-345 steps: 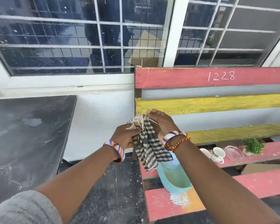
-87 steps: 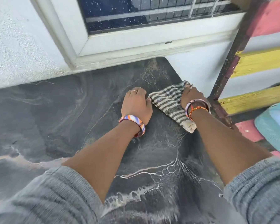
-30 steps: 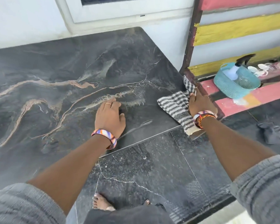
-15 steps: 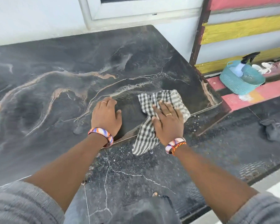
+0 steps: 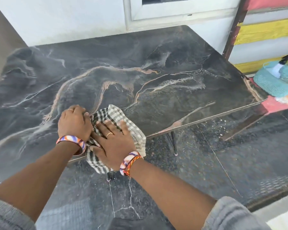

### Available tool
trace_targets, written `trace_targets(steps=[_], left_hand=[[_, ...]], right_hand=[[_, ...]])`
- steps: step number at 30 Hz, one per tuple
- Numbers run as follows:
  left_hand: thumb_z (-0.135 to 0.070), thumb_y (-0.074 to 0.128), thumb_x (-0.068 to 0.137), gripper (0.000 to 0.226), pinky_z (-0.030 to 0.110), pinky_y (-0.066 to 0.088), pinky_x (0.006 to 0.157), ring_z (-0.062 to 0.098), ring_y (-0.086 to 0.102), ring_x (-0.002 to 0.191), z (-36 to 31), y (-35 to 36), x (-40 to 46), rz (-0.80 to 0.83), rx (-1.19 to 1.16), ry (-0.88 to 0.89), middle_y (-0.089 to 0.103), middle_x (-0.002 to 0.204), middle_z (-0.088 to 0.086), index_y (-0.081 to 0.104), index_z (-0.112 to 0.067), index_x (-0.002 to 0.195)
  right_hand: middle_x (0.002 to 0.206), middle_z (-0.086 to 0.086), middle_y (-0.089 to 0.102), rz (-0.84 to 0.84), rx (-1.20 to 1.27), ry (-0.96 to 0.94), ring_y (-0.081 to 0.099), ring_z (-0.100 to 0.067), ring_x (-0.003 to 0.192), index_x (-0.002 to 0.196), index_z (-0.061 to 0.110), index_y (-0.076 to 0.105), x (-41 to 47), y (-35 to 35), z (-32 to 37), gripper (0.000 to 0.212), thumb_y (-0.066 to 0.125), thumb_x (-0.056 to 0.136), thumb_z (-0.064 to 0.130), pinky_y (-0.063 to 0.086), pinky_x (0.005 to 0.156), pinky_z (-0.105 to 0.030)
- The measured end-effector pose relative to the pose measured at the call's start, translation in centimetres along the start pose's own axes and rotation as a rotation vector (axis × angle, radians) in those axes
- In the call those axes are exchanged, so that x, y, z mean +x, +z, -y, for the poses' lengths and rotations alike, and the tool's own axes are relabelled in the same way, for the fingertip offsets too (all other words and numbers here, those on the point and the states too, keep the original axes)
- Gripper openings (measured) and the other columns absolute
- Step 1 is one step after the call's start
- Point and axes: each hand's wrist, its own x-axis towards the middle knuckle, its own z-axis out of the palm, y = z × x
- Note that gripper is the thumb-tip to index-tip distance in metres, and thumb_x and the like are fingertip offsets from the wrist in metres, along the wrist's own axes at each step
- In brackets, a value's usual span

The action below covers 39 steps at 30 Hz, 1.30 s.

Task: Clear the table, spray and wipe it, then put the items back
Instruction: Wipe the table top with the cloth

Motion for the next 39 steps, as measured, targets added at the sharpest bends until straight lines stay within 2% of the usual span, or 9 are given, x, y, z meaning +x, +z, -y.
trace_targets(steps=[4,7,11,15,21,25,30,36,39], left_hand=[[-0.016,0.045,0.092,0.032,0.049,0.039,0.098,0.043,0.047,0.116,0.1,0.2,0.4,0.005,-0.013,0.047,0.054,0.127,0.025,0.057,0.005,0.113],[-0.017,0.045,0.092,0.032,0.047,0.039,0.098,0.043,0.046,0.118,-0.6,0.7,0.7,0.017,-0.042,0.092,0.053,0.129,0.024,0.058,0.004,0.113],[-0.017,0.045,0.092,0.03,0.047,0.038,0.095,0.043,0.046,0.115,-1.6,1.4,1.5,0.022,-0.079,0.138,0.053,0.127,0.025,0.056,0.005,0.109],[-0.018,0.044,0.092,0.029,0.046,0.038,0.093,0.042,0.046,0.113,-2.1,2.0,3.2,0.026,-0.106,0.145,0.054,0.124,0.024,0.056,0.004,0.106],[-0.02,0.042,0.093,0.029,0.046,0.036,0.097,0.041,0.043,0.119,-2.5,2.8,8.2,0.01,-0.139,0.117,0.052,0.127,0.023,0.055,0.002,0.107],[-0.019,0.042,0.093,0.029,0.046,0.037,0.094,0.042,0.047,0.113,-3.5,3.7,13.0,-0.016,-0.167,0.12,0.055,0.121,0.025,0.056,0.001,0.107],[-0.018,0.043,0.092,0.031,0.045,0.034,0.099,0.042,0.043,0.12,-5.4,5.6,20.7,-0.015,-0.122,0.123,0.051,0.129,0.026,0.054,0.005,0.11],[-0.016,0.043,0.092,0.029,0.043,0.034,0.103,0.04,0.044,0.122,-4.9,7.2,28.9,-0.03,-0.101,0.027,0.051,0.131,0.024,0.057,0.003,0.11],[-0.014,0.041,0.092,0.026,0.044,0.04,0.091,0.041,0.05,0.112,-4.0,7.5,31.7,-0.02,-0.073,-0.04,0.057,0.122,0.022,0.056,-0.004,0.109]], right_hand=[[0.154,0.004,0.023,-0.021,0.006,0.12,0.015,-0.019,0.143,0.141,0.037,0.03,-0.3,-0.6,-2.2,0.048,0.026,0.093,0.042,-0.008,0.111,-0.055],[0.157,0.008,0.01,-0.03,-0.007,0.383,0.005,-0.017,0.145,0.144,0.041,0.015,-1.2,-2.0,-6.8,0.05,0.021,0.094,0.042,-0.012,0.112,-0.052],[0.158,0.007,-0.001,-0.01,-0.027,0.739,-0.002,-0.017,0.146,0.145,0.04,0.006,-3.2,-4.5,-13.9,0.051,0.018,0.096,0.041,-0.009,0.113,-0.053],[0.158,0.004,-0.005,-0.017,-0.018,0.92,-0.006,-0.021,0.145,0.146,0.039,0.004,-2.6,-5.3,-16.9,0.052,0.016,0.096,0.044,-0.011,0.111,-0.055],[0.158,0.003,-0.009,0.037,-0.073,0.955,-0.009,-0.023,0.145,0.145,0.039,-0.002,1.5,-5.8,-19.7,0.054,0.013,0.095,0.049,-0.011,0.109,-0.059],[0.158,0.002,-0.009,0.043,-0.093,0.894,-0.01,-0.024,0.145,0.145,0.04,-0.002,5.7,-6.1,-21.8,0.054,0.013,0.094,0.05,-0.011,0.109,-0.059],[0.158,0.003,-0.008,0.038,-0.105,0.816,-0.009,-0.024,0.145,0.145,0.041,-0.001,13.5,-6.5,-25.1,0.054,0.014,0.095,0.051,-0.01,0.109,-0.059],[0.158,0.002,-0.008,0.042,-0.101,0.723,-0.009,-0.025,0.145,0.146,0.038,0.0,23.9,-7.0,-28.9,0.054,0.013,0.095,0.051,-0.009,0.11,-0.06],[0.158,0.002,-0.005,0.037,-0.088,0.693,-0.008,-0.024,0.145,0.146,0.038,0.002,28.8,-7.2,-30.6,0.053,0.014,0.095,0.048,-0.009,0.11,-0.059]])
